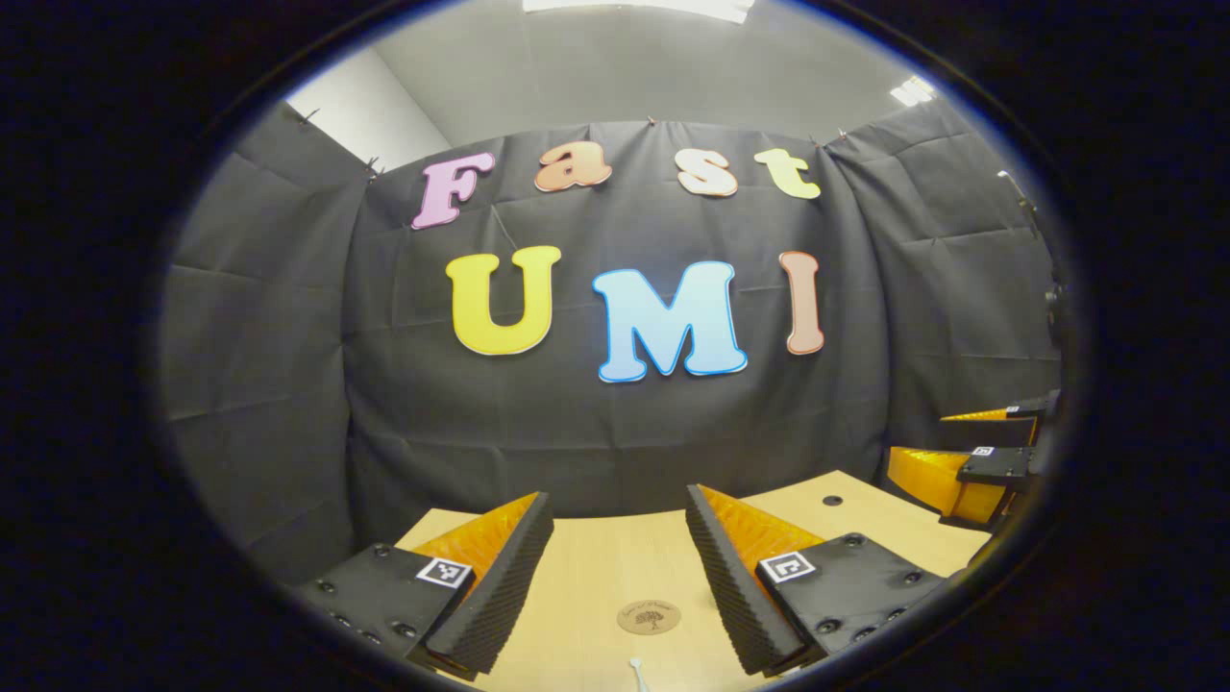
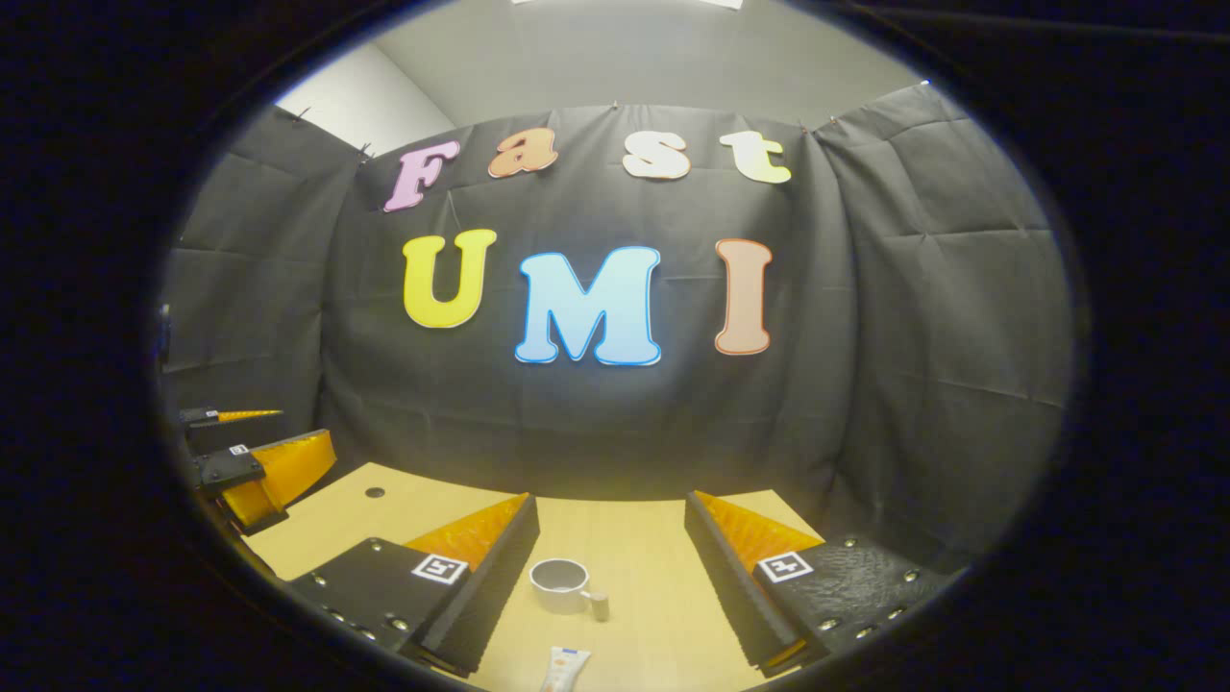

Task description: Put the toothbrush and toothpaste on the desktop into the cup, then pick up the cup and place it on the coaster on the desktop.

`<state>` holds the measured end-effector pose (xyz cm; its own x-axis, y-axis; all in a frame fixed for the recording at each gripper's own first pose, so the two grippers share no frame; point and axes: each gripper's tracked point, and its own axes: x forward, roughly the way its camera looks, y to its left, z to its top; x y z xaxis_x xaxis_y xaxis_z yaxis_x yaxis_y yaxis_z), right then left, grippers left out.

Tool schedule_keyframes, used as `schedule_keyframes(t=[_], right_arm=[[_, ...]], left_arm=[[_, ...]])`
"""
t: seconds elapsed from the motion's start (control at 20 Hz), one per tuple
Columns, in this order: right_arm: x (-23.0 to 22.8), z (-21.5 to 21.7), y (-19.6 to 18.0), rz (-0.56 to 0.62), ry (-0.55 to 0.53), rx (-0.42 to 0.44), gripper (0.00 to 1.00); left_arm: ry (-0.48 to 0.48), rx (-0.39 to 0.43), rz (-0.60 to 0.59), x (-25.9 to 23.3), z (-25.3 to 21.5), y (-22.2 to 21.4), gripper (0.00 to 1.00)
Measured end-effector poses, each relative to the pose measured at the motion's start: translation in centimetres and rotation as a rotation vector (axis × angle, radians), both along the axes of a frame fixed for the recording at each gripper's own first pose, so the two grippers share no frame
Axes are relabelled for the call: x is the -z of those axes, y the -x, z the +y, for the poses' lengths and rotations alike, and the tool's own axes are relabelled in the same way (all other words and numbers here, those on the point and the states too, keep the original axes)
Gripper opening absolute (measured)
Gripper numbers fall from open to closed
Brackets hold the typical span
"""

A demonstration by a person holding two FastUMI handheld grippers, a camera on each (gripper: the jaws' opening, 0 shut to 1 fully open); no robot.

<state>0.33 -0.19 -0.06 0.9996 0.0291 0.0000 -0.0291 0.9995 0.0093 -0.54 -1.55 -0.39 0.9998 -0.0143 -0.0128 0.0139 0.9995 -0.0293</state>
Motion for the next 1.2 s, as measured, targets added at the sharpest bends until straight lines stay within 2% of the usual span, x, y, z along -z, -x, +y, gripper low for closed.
schedule_keyframes(t=[0.45,0.9,1.2], right_arm=[[3.4,-0.2,-0.6,0.122,-0.002,-0.017,0.94],[13.1,2.2,-0.6,0.434,-0.018,-0.09,0.94],[18.4,3.8,-0.4,0.594,-0.03,-0.116,0.94]], left_arm=[[0.019,0.01,0.125,5.0,-0.3,-0.6,0.94],[0.015,0.062,0.363,15.1,-1.4,0.1,0.92],[0.022,0.098,0.55,22.5,-2.1,1.3,0.94]])
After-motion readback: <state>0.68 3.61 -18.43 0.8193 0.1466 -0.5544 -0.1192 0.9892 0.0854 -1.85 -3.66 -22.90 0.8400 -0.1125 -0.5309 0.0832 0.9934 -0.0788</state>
